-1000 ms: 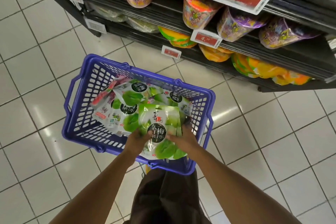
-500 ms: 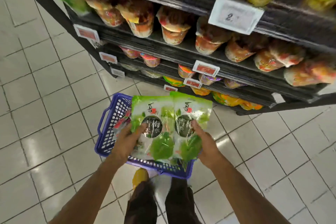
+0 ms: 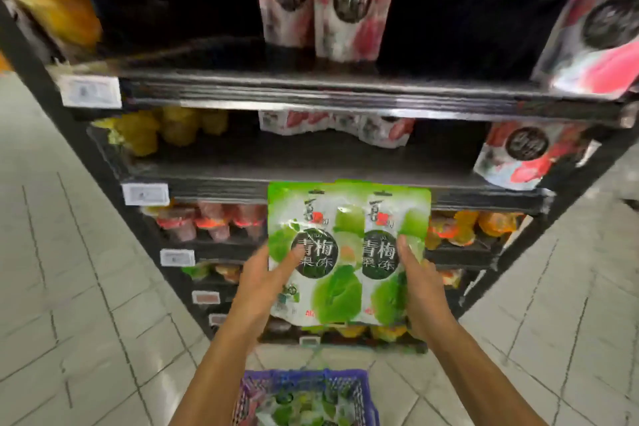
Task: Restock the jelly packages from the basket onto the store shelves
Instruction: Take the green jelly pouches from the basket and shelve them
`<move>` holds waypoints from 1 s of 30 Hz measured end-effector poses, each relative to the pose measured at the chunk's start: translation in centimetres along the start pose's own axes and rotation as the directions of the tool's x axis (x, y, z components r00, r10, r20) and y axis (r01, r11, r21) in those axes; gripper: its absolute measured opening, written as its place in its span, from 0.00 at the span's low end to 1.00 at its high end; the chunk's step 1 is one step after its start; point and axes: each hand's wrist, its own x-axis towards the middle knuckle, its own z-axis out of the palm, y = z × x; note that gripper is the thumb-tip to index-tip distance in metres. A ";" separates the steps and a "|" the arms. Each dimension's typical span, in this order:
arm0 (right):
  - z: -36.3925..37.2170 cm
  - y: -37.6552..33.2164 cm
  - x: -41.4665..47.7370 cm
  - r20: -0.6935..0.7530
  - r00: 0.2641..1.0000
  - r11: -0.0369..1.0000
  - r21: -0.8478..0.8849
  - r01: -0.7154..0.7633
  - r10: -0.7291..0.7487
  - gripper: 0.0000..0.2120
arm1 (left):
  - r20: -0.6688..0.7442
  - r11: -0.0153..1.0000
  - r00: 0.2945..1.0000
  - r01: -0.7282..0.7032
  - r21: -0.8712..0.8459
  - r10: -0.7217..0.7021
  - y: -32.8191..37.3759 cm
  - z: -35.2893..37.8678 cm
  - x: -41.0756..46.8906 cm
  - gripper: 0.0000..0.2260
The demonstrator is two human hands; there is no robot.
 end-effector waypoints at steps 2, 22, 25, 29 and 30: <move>0.5 -4.8 -1.3 0.039 0.992 0.992 -0.027 0.123 -0.122 0.12 | 0.021 0.996 0.995 -0.093 -0.002 0.093 5.1 0.3 -0.3 0.14; -8.4 -30.4 -5.6 -0.152 0.623 0.640 -0.252 0.726 -0.767 0.39 | -0.030 0.871 0.903 -0.422 -0.251 0.429 30.2 11.8 1.8 0.14; -10.1 -33.1 -5.0 -0.146 0.576 0.594 -0.242 0.767 -0.804 0.34 | -0.020 0.860 0.893 -0.438 -0.262 0.449 32.5 13.5 2.1 0.17; -12.1 -37.7 -3.9 -0.092 0.517 0.524 -0.228 0.821 -0.851 0.29 | -0.007 0.840 0.860 -0.501 -0.207 0.511 36.6 15.6 2.0 0.18; -12.6 -38.9 -3.5 -0.087 0.510 0.515 -0.227 0.827 -0.856 0.30 | -0.017 0.827 0.843 -0.530 -0.186 0.537 37.8 16.1 2.0 0.17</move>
